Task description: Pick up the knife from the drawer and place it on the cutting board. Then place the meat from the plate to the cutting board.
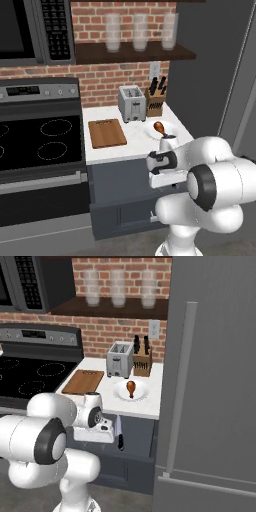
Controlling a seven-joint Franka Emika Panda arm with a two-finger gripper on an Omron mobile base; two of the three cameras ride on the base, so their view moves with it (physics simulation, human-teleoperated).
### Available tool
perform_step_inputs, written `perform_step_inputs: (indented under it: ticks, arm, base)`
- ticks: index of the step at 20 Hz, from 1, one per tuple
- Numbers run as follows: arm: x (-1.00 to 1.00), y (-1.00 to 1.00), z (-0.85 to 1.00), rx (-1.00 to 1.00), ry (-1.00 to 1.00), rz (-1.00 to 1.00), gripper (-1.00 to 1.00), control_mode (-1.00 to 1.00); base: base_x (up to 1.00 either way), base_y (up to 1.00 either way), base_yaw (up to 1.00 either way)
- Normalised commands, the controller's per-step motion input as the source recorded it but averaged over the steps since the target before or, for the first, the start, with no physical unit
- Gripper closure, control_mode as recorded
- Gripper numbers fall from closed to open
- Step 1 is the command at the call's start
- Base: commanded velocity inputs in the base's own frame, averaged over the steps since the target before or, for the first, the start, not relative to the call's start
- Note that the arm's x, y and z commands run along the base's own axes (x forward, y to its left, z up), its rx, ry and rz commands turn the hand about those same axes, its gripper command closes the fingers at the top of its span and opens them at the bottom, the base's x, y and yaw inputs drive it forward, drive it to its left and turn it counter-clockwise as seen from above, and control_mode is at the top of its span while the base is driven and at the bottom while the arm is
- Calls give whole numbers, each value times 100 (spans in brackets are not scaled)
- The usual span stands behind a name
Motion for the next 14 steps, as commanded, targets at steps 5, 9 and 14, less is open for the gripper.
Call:
perform_step_inputs:
  ticks: [5, 9, 14]
  arm:
    - [-74, 0, 1, 0, 18, 1, -100, -100]
    - [14, -29, 38, 0, 0, -1, -100, -100]
    - [55, -51, 40, 0, 0, -2, -100, -100]
  base:
    - [0, 0, 0]
    - [0, 0, 0]
    - [0, 0, 0]
